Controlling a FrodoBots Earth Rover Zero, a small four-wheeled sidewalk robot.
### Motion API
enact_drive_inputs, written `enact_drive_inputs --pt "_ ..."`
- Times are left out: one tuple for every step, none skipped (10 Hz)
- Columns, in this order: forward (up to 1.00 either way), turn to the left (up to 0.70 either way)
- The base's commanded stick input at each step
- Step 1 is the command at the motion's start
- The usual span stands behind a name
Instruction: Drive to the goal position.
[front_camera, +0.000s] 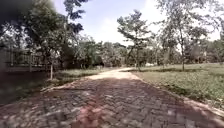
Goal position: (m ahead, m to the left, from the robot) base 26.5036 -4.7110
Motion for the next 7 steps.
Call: enact_drive_inputs --pt "0.7 0.0" --pt "0.7 0.0" --pt "0.7 0.0" --pt "0.7 0.0" --pt "0.7 0.0" --pt "0.7 0.0" --pt "0.7 0.0"
